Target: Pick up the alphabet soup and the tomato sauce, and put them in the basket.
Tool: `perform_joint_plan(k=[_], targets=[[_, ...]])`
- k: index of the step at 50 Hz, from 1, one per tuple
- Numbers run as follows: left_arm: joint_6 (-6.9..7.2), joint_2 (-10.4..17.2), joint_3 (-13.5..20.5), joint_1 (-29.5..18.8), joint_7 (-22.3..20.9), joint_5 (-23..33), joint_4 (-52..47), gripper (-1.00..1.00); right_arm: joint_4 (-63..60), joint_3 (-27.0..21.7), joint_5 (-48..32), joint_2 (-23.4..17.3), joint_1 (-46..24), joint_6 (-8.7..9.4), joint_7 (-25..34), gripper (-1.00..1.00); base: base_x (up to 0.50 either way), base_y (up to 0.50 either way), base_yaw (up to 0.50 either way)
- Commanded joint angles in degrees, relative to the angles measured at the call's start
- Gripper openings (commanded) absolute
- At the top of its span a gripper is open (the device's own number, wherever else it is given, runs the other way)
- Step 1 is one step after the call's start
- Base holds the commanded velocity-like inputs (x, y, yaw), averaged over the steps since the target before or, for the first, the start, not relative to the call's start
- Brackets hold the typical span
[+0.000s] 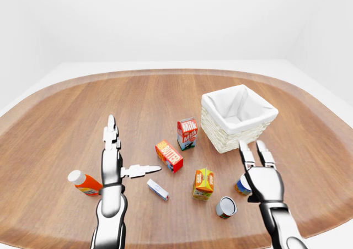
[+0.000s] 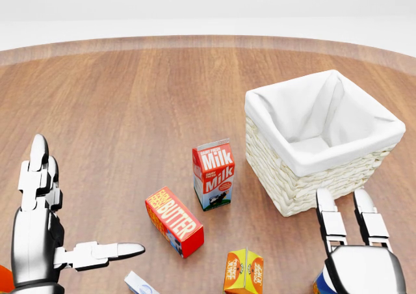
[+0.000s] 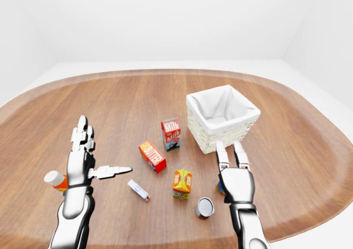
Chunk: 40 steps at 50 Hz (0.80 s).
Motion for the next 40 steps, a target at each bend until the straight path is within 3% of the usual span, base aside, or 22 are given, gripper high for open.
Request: perform_joint_plan(k=[1, 40], targets=[[0.0, -0.07, -0.04, 0.08, 0.09, 0.07, -0.67, 1.0, 3.34, 0.29, -0.26, -0.95, -1.4, 0.0, -1.81, 1.0, 0.0, 0.0, 0.0], [0.0, -0.01, 0.16, -0.34, 0.04, -0.21, -0.9, 1.0, 15.51, 1.91, 0.49, -3.65, -7.39, 0.0, -5.34, 1.0, 0.0, 0.0, 0.0]])
